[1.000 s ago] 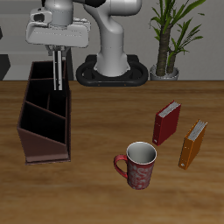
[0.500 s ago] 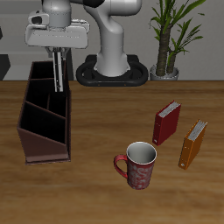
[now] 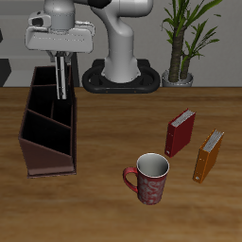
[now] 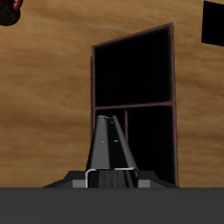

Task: Place the striped book into the right desk caddy's front compartment and place the red mug into the right desk caddy's right compartment

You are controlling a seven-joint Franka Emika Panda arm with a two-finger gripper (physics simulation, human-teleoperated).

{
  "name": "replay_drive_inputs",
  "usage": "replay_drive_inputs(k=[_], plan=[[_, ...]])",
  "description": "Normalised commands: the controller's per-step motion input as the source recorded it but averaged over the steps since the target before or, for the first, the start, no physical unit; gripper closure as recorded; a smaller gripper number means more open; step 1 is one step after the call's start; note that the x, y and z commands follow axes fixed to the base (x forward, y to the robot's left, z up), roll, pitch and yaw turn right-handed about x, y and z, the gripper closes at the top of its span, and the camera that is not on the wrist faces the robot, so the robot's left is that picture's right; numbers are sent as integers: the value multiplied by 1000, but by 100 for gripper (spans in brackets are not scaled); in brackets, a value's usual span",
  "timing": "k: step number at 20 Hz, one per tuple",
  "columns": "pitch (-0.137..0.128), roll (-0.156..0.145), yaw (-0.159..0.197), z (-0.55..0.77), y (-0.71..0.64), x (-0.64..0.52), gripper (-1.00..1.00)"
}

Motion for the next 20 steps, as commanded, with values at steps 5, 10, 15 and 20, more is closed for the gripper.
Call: replay_drive_inputs(k=[5, 10, 15, 20], plan=[[5, -5, -21, -51, -11, 11, 100], [18, -6, -14, -118, -38, 24, 100], [17, -1, -3, -152, -5, 30, 100], [21, -12, -14, -142, -54, 30, 100]])
